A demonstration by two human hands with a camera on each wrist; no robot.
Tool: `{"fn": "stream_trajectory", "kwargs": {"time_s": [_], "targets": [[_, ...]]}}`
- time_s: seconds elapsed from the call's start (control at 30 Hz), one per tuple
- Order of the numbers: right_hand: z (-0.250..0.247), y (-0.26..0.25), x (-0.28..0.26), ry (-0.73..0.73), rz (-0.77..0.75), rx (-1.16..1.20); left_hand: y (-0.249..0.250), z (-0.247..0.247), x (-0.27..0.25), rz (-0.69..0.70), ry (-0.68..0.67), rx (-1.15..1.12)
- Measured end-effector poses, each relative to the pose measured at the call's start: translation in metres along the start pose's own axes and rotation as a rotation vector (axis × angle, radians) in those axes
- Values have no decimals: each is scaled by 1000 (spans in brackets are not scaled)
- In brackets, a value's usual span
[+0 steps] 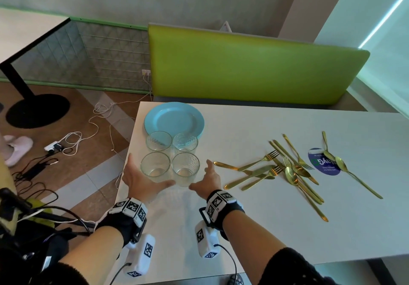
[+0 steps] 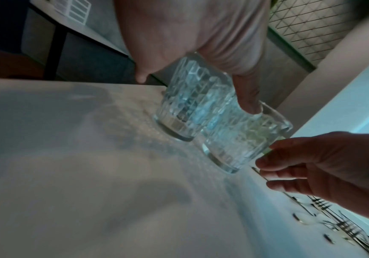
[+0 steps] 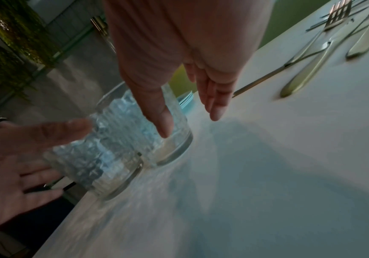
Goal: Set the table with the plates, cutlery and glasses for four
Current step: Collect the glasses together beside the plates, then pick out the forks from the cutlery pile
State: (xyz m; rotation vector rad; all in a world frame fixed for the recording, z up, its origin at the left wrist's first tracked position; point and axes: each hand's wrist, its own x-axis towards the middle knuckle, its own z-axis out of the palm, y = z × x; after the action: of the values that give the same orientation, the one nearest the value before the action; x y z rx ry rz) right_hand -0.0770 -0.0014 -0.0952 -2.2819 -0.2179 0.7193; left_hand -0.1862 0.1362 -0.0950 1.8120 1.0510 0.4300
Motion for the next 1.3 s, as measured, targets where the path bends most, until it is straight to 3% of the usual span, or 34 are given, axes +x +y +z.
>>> {"fn": "stream_trajectory", "kwargs": {"time_s": [0.23,0.37,0.47,0.6,0.87,1.1,1.3], "targets": [[-60,24,-11,139,64,-61,54,14,-11,356,121,-37],[-105,51,-21,219,111,-37,97,42,-14,512,68,8],[-140,78,-29,300,154,-30,128,77,-24,577,-57,8],[-182,111,-34,339,227,-78,154,130,-38,543,-306,99],[-234,157,-5,374,294,-65,161,219,-30,348,-644,473],[-220,162,18,259,266,-101,144,258,-14,334,-667,725],[-185,149,27,155,286,-123,148,273,-12,406,-709,700]]}}
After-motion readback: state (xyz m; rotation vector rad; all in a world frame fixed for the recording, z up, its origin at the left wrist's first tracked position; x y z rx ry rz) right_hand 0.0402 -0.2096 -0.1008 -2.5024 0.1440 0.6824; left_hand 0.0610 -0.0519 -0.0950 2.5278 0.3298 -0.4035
